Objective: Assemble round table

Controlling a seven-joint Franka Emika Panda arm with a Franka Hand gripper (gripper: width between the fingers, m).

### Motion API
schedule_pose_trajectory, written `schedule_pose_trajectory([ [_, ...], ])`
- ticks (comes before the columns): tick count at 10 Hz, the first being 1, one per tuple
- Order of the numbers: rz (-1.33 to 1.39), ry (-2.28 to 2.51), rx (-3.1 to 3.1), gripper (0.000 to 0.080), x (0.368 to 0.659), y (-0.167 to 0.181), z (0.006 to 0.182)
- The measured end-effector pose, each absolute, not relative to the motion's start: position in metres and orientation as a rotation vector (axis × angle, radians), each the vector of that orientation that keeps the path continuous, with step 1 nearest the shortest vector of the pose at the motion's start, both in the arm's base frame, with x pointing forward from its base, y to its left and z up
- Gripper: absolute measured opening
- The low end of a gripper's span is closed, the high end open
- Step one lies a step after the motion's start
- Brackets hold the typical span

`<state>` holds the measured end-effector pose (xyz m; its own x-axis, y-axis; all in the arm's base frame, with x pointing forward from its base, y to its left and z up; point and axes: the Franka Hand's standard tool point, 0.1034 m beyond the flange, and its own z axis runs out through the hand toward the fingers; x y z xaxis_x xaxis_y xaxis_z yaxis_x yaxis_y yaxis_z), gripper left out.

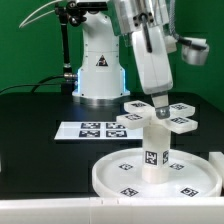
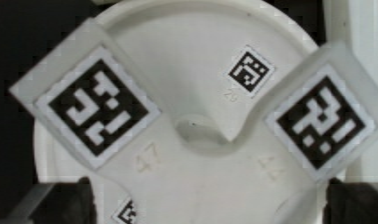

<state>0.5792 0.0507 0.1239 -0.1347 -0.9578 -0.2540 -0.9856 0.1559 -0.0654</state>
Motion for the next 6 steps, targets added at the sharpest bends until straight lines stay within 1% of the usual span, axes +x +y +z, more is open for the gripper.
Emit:
schedule_pose_trajectory([
  [1, 0.169, 2.182, -1.892, 0.0648, 0.5807, 0.0510, 0.1307],
  [2, 0.171, 2.160, -1.918, 0.0649, 0.5796, 0.0520, 0.1279],
  [5, 0.157, 2.066, -2.015, 0.0649, 0.5790, 0.0531, 0.1272],
  [6, 0.154, 1.883, -2.198, 0.0649, 0.5776, 0.0547, 0.1277],
])
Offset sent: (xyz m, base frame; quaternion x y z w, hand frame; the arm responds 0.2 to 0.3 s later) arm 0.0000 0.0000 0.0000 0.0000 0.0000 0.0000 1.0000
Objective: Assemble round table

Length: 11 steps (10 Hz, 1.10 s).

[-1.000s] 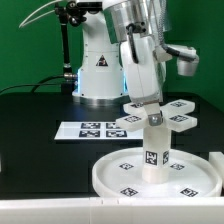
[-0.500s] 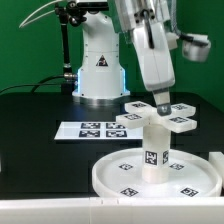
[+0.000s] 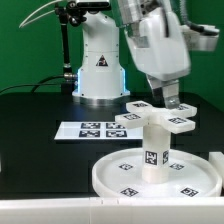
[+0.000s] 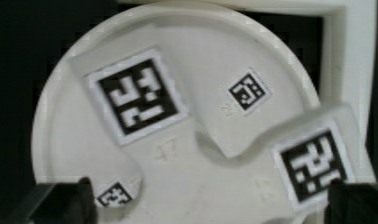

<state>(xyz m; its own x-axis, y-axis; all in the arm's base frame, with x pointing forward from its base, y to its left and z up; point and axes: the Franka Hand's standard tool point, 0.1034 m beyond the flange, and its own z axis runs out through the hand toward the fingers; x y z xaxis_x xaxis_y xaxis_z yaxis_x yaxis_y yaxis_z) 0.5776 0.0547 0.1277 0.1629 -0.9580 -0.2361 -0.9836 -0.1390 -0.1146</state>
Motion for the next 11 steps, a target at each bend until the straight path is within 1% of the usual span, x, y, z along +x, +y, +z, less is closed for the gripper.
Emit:
schedule_pose_trajectory([
  [2, 0.150, 1.658, -2.361, 0.0649, 0.583, 0.058, 0.133],
  [4, 0.128, 1.493, -2.482, 0.0649, 0.583, 0.071, 0.136],
  [9, 0.064, 0.991, -2.718, 0.0649, 0.583, 0.069, 0.134],
  [10, 0.044, 0.707, -2.831, 0.0649, 0.581, 0.067, 0.133],
  [11, 0.045, 0.521, -2.893, 0.0649, 0.581, 0.069, 0.131],
])
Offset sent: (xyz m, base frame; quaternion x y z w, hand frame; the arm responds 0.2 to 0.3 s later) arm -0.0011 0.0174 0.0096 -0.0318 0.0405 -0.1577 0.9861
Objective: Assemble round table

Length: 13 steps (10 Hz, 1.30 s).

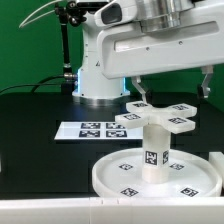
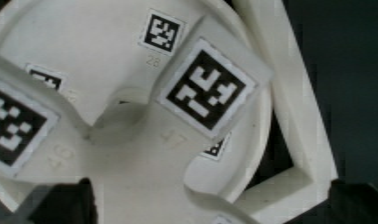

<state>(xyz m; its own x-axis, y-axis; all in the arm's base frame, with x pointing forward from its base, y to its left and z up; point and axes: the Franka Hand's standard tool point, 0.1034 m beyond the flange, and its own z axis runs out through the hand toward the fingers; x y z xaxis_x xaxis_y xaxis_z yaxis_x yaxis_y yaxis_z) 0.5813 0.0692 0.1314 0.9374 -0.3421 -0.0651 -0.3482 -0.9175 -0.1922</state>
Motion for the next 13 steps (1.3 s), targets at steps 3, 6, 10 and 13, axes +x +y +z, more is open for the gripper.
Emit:
schedule_pose_trajectory([
  [3, 0.049, 0.140, -2.960, 0.0649, 0.581, 0.076, 0.131],
  [6, 0.025, -0.189, -2.954, 0.0649, 0.580, 0.073, 0.128],
  [10, -0.026, -0.939, -2.858, 0.0649, 0.587, 0.066, 0.128],
  [13, -0.041, -1.265, -2.744, 0.0649, 0.587, 0.064, 0.127],
])
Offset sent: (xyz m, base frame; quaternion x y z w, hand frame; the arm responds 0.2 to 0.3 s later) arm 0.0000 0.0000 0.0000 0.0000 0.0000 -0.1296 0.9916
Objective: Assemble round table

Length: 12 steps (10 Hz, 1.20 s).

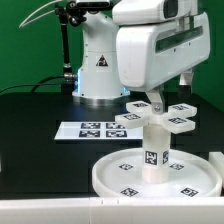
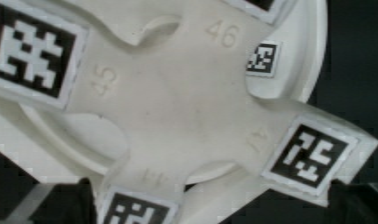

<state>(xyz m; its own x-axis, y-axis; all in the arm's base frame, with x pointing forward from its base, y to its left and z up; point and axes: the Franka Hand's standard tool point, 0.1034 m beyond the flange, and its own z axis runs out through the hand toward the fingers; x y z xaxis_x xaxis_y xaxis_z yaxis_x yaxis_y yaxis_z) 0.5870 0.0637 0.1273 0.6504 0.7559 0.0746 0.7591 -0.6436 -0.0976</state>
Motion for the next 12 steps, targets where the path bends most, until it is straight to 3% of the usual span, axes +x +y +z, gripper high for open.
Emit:
schedule_pose_trajectory([
  [6, -0.064, -1.860, -2.400, 0.0649, 0.581, 0.053, 0.122],
  [12, -0.071, -1.829, -2.433, 0.0649, 0.575, 0.043, 0.113],
])
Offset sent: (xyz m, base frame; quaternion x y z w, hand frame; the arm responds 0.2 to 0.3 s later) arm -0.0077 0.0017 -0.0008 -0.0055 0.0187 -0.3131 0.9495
